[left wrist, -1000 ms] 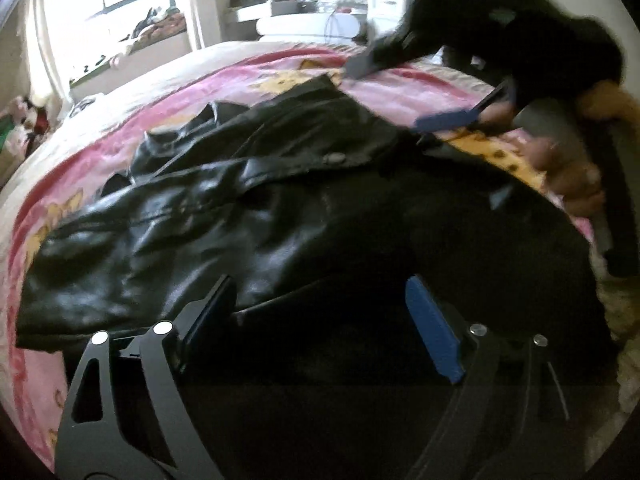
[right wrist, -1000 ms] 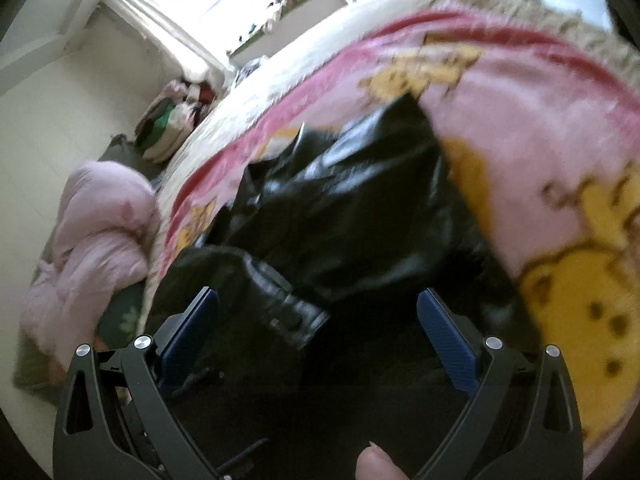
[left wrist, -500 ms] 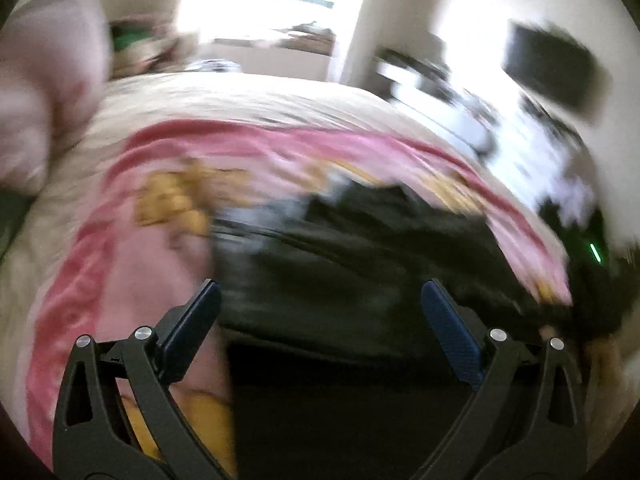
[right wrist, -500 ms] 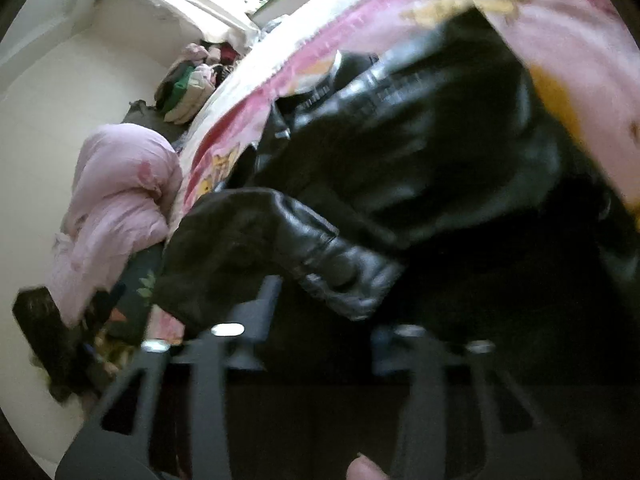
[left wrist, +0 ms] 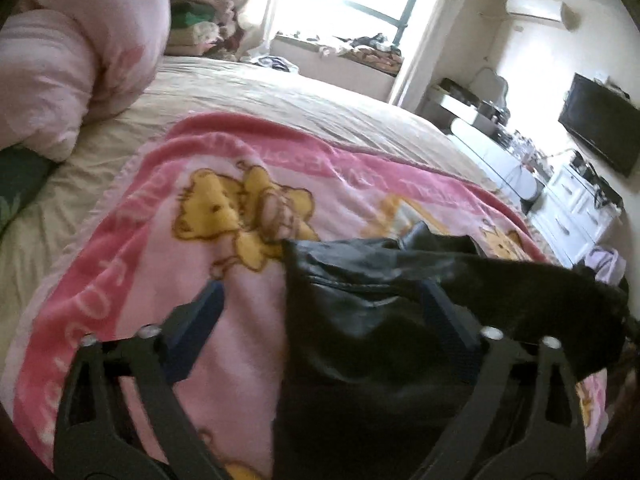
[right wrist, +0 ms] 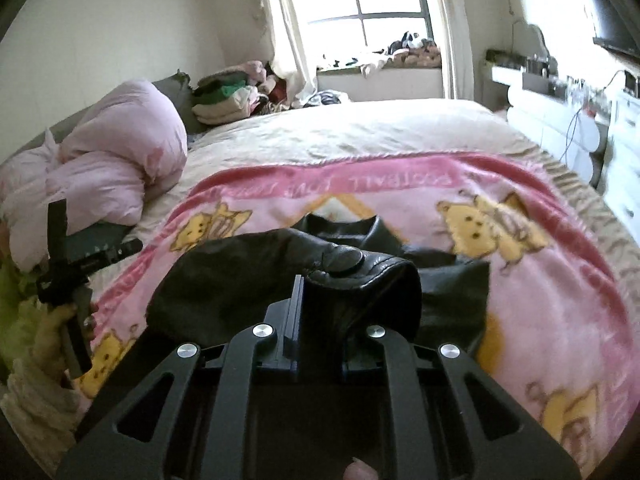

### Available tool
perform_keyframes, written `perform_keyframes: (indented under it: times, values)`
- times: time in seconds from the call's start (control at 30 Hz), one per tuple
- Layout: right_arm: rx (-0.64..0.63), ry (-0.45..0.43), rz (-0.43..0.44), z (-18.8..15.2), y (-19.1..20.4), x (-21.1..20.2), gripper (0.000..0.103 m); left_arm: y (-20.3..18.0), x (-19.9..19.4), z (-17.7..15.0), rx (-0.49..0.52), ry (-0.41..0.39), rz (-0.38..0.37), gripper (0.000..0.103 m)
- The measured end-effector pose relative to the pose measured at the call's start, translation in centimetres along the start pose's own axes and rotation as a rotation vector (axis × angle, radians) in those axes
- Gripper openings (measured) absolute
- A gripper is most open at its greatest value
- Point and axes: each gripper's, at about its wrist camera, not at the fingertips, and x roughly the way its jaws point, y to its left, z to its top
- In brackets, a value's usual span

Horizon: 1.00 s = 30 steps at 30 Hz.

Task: Fold large clothes
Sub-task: 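Grasp the jacket hem with both grippers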

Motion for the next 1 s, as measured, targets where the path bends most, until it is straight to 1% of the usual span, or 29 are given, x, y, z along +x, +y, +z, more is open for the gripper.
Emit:
perform_keyframes:
  times: [0.07,0.1,0.13,0.17,0.23,0.27,0.33,0.4,0.43,0.53,0.6,0.7,0.73,0.77,0.83,0.87,0.9,0.93,1.0]
  values:
    - [0.005,-0.001,-0.001,-0.5,-0.8,0.3,0.012,-0.5,0.8,-0.4,0.017,0.022,-0.017,0.053]
    - [0.006,0.0,-0.004,-0.6,-1.0,0.5,0.012,-1.0,1.3,-0.8,0.033,0.042,-0.03,0.05]
    - [0.011,0.001,-0.011,-0.9,-1.4,0.7,0.012,-1.3,1.9,-1.1,0.049,0.062,-0.037,0.044]
    - [0.017,0.006,-0.012,-0.9,-1.6,1.0,0.012,-1.6,2.3,-1.5,0.065,0.078,-0.039,0.034]
    - [0.026,0.018,-0.012,-1.0,-2.0,1.4,0.012,-2.4,3.4,-2.4,0.095,0.127,-0.054,0.022]
    - [0.029,0.017,-0.015,-1.0,-2.1,1.4,0.012,-2.6,3.8,-2.7,0.102,0.144,-0.062,0.021]
    - [0.029,0.014,-0.02,-1.0,-2.2,1.4,0.012,-3.4,5.0,-3.8,0.127,0.207,-0.071,0.02]
    - [0.023,0.012,-0.029,-1.0,-2.2,1.4,0.012,-4.2,6.3,-5.3,0.165,0.265,-0.055,0.02]
    - [0.026,0.019,-0.034,-1.1,-2.4,1.5,0.012,-4.5,6.7,-5.9,0.181,0.279,-0.052,0.02]
    - [0.047,0.053,-0.052,-1.5,-3.0,2.3,0.013,-4.9,7.2,-6.6,0.21,0.286,-0.03,0.02]
    - [0.052,0.073,-0.078,-1.8,-3.3,2.9,0.014,-4.3,7.2,-6.5,0.183,0.289,-0.049,0.02]
    - [0.09,0.107,-0.101,-2.4,-4.2,3.7,0.02,-4.1,7.2,-6.6,0.165,0.289,-0.061,0.02]
    - [0.105,0.114,-0.108,-2.5,-4.6,3.9,0.026,-4.2,7.1,-6.6,0.174,0.288,-0.054,0.02]
    - [0.115,0.117,-0.128,-2.6,-4.9,3.9,0.035,-4.5,7.1,-6.6,0.181,0.286,-0.046,0.02]
    - [0.146,0.122,-0.135,-2.8,-5.5,3.8,0.038,-4.9,7.1,-6.7,0.193,0.282,-0.033,0.02]
    - [0.166,0.116,-0.137,-2.8,-5.9,3.6,0.044,-4.9,7.1,-6.7,0.196,0.281,-0.029,0.02]
    - [0.178,0.1,-0.152,-2.8,-6.2,3.3,0.048,-5.0,7.2,-6.6,0.196,0.282,-0.028,0.02]
    - [0.179,0.079,-0.171,-2.7,-6.4,2.8,0.05,-5.0,7.2,-6.6,0.194,0.283,-0.026,0.02]
    - [0.176,0.042,-0.199,-2.4,-6.4,2.0,0.05,-5.1,7.2,-6.6,0.195,0.282,-0.024,0.02]
